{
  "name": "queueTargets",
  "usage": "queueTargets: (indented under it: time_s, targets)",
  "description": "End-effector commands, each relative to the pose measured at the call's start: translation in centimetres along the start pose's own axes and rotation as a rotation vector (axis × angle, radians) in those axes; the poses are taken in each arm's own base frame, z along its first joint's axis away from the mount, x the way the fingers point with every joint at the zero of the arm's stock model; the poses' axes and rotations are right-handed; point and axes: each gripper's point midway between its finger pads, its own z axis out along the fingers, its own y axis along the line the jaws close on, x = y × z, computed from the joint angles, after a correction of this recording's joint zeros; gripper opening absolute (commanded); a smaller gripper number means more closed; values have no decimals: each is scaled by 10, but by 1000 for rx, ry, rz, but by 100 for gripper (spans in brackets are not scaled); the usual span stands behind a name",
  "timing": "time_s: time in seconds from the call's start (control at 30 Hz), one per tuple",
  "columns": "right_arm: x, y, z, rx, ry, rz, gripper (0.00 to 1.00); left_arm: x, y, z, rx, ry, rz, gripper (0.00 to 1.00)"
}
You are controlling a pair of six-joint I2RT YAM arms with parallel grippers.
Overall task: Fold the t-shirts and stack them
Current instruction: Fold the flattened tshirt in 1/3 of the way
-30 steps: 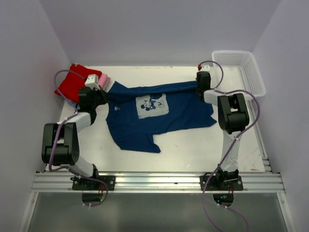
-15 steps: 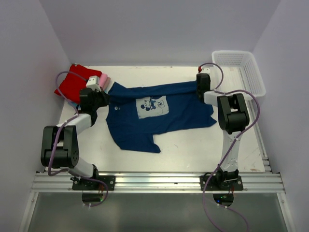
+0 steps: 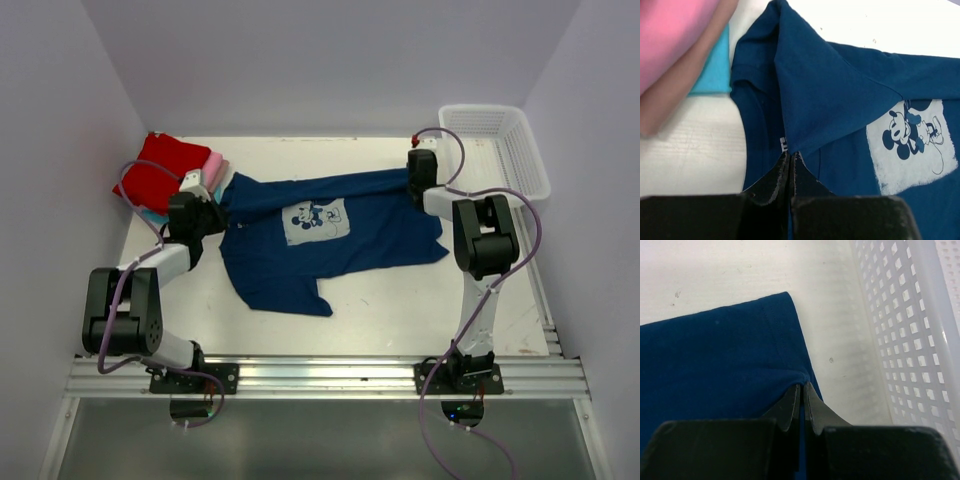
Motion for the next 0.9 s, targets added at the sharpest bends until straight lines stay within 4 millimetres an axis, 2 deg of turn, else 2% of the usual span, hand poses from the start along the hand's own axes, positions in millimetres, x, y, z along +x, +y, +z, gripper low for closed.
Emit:
queueTargets:
  time_s: [0.0, 0.07, 0.1, 0.13, 0.37, 0.47, 0.5, 0.53, 0.57, 0.6, 0.63, 0.67, 0.7, 0.8, 0.87]
  targets:
    - [-25, -4, -15, -6, -52, 43, 0, -7, -5, -6, -6, -19, -41, 0]
    - [-27, -3, -17, -9, -53, 48, 0, -7, -7, -9, -5, -13, -61, 0]
    - [-27, -4, -18, -7, -53, 49, 0, -2, -16, -10, 7, -7, -54, 0]
    - [-29, -4, -20, -7, -56, 51, 0, -7, -23, -14, 18, -25, -46, 0]
    - [-29, -2, -25, -20, -29, 49, 0, -9, -31, -17, 29, -25, -53, 0]
    - [-28, -3, -28, -23, -21, 48, 5, -7, -35, -19, 40, -19, -66, 1]
    - [-28, -5, -29, -18, -21, 51, 11, -9, -39, -21, 50, -23, -66, 3]
    - [-34, -6, -33, -18, -32, 54, 19, -11, -40, -22, 53, -25, -71, 11]
    - [-33, -8, -35, -12, -26, 58, 45, -11, -42, -24, 55, -19, -72, 20]
    - [-37, -11, -39, -6, -28, 67, 58, -16, -43, -28, 53, -31, -75, 31]
    - [-43, -15, -46, 1, -36, 75, 68, -15, -44, -31, 44, -19, -81, 74]
    - [-47, -17, -51, 3, -44, 79, 77, -22, -47, -35, 46, -31, -79, 100]
    - [-51, -19, -56, 1, -53, 79, 84, -26, -49, -39, 45, -41, -79, 100]
    - [-69, -22, -71, -18, -101, 90, 91, -58, -63, -62, 77, -147, -65, 100]
    - [-77, -20, -75, -41, -107, 86, 91, -74, -69, -68, 92, -199, -60, 100]
